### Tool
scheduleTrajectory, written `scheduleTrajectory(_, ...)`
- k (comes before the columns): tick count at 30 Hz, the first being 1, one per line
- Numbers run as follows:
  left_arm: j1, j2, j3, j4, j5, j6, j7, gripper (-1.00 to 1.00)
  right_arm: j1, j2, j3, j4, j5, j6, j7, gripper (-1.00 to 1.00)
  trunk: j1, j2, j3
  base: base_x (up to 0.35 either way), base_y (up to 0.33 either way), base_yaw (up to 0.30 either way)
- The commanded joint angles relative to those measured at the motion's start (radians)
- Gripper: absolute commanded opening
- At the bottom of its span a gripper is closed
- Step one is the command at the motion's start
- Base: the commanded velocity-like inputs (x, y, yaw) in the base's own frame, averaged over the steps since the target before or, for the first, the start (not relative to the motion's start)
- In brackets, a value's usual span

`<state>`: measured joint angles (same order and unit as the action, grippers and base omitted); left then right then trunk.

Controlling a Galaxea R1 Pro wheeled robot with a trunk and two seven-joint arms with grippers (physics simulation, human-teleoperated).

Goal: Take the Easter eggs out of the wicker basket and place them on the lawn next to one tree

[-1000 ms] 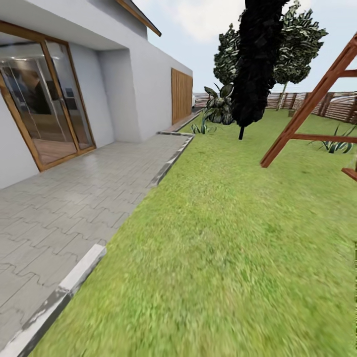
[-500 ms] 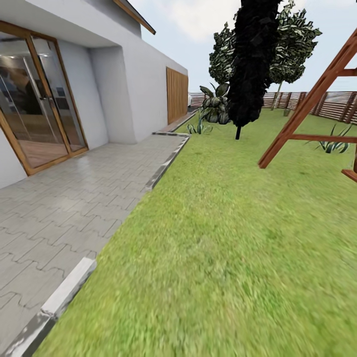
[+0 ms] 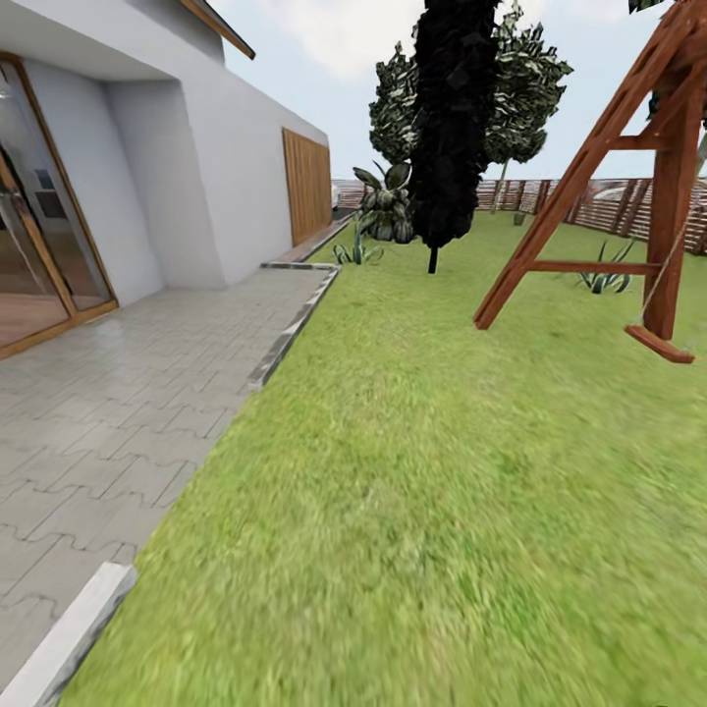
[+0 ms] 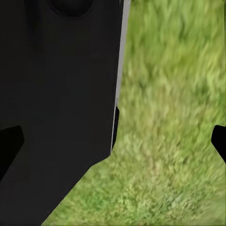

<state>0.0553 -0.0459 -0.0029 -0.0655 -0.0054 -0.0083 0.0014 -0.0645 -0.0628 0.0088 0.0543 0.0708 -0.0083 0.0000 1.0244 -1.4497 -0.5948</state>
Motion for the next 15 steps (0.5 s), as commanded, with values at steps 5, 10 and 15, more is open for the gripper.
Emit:
scheduleTrajectory(5,0.001,0.0,0.0,-0.002,0.0,-0.001,0.0,1.0,-0.001,0.0,0.0,0.002,0.007,-0.001,0.0,1.0,0.001,0.0,-0.001,0.332,0.0,-0.295)
scheduleTrajectory(10,0.001,0.0,0.0,-0.002,-0.001,-0.001,0.0,1.0,-0.001,0.0,0.0,0.002,0.007,-0.001,0.0,1.0,0.001,0.0,-0.001,0.332,0.0,-0.293)
scheduleTrajectory(15,0.001,0.0,0.0,-0.002,-0.001,-0.001,0.0,1.0,-0.001,0.0,0.0,0.002,0.007,0.0,-0.002,1.0,0.001,0.0,-0.001,0.332,0.0,-0.107)
